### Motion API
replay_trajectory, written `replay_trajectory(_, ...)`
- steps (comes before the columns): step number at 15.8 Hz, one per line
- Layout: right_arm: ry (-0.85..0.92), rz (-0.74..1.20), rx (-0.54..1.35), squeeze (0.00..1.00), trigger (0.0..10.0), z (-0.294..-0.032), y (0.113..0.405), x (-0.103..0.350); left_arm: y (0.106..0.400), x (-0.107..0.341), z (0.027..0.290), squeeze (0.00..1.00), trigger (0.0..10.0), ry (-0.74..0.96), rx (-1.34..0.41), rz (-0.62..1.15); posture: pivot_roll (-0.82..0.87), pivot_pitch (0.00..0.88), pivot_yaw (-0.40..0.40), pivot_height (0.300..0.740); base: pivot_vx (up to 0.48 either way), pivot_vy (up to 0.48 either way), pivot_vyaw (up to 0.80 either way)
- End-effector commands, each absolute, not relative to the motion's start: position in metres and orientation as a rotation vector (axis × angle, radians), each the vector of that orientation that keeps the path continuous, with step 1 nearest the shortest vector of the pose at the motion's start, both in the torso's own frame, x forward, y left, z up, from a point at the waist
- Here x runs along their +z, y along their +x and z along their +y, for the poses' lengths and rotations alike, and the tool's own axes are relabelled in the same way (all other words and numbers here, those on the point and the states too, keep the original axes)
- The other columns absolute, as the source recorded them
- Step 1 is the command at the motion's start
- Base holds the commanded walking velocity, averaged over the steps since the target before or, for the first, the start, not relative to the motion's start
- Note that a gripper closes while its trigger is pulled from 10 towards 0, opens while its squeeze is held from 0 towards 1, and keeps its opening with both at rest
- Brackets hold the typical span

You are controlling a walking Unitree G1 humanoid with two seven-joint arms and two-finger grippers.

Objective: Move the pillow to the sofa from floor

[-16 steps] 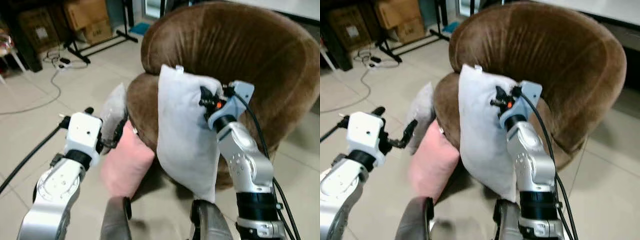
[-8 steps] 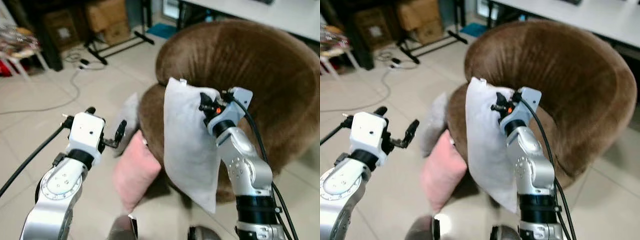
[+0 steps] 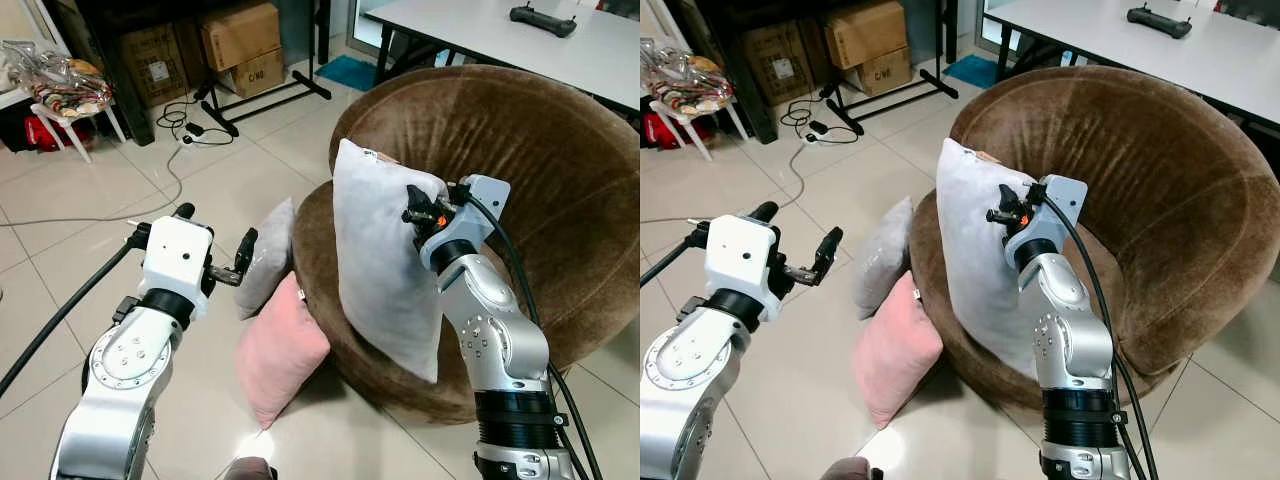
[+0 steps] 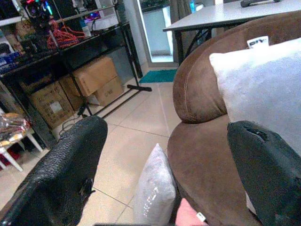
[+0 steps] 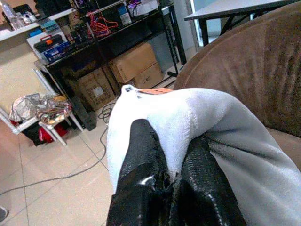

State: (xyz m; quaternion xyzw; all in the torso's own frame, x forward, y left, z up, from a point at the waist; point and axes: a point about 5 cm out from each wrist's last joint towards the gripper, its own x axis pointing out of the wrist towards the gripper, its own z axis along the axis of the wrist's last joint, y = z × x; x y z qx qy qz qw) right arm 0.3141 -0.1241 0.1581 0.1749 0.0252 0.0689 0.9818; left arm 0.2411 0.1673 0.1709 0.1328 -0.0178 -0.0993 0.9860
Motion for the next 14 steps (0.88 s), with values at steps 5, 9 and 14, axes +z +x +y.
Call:
replay_trajectory(5,0.381,-0.023,0.111,0.00,10.0,-0.1279,0.3135,0.1714,0.2421,0.1707,0.1654,0.00,10.0,0.264,-0.222,-0.041,0.14,0.000,-0.013,0.740,0.297,0.000,-0.62)
replay_trajectory(9,0.387,-0.025,0.097,0.00,10.0,-0.1317,0.3134,0.1699,0.2433,0.1697,0.1661,0.00,10.0,0.264,-0.224,-0.040,0.15,0.000,-0.007,0.740,0.322,0.000,-0.80)
replay_trajectory(14,0.389,-0.039,0.090,0.00,10.0,-0.1329,0.3137,0.1700,0.2449,0.1700,0.1668,0.00,10.0,0.270,-0.232,-0.044,0.15,0.000,-0.001,0.740,0.322,0.000,-0.80)
